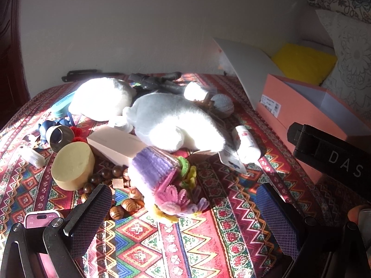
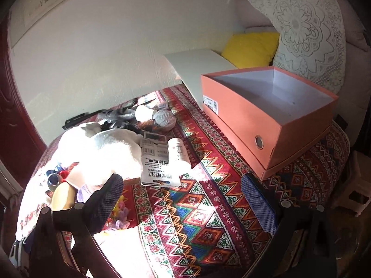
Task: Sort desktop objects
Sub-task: 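Grasp the white pill bottle with the right tool while the left tool grasps the purple fuzzy pot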
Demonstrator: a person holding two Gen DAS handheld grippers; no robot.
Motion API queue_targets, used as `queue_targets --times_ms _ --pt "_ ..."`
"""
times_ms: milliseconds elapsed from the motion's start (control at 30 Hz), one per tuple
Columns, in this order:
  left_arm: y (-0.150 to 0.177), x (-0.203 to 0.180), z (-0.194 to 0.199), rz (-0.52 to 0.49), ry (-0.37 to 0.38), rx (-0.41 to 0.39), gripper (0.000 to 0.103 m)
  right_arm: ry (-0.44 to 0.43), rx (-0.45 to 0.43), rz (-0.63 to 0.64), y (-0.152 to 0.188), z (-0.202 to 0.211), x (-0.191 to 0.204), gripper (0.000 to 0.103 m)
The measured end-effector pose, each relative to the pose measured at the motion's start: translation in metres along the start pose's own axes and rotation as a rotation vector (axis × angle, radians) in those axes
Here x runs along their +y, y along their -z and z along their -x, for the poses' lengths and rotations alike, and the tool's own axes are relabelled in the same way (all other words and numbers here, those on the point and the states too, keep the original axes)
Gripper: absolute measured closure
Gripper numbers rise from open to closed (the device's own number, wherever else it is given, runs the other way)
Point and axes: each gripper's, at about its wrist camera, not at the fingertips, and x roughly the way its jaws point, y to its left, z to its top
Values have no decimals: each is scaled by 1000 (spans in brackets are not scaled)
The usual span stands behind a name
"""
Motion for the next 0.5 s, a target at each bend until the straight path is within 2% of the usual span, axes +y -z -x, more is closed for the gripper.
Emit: queue_targets --times_ms 167,300,400,500 --pt "7 -1 -22 -31 -34 22 1 -60 73 -20 10 -23 -8 0" --pt "7 3 -35 -72 -45 7 1 -68 136 -59 11 -45 -17 0" --pt "0 17 -44 -64 -18 -3 1 -62 159 -52 3 -65 -16 0" --pt "-7 39 -54 4 42 7 1 -28 194 -45 -9 -96 -14 3"
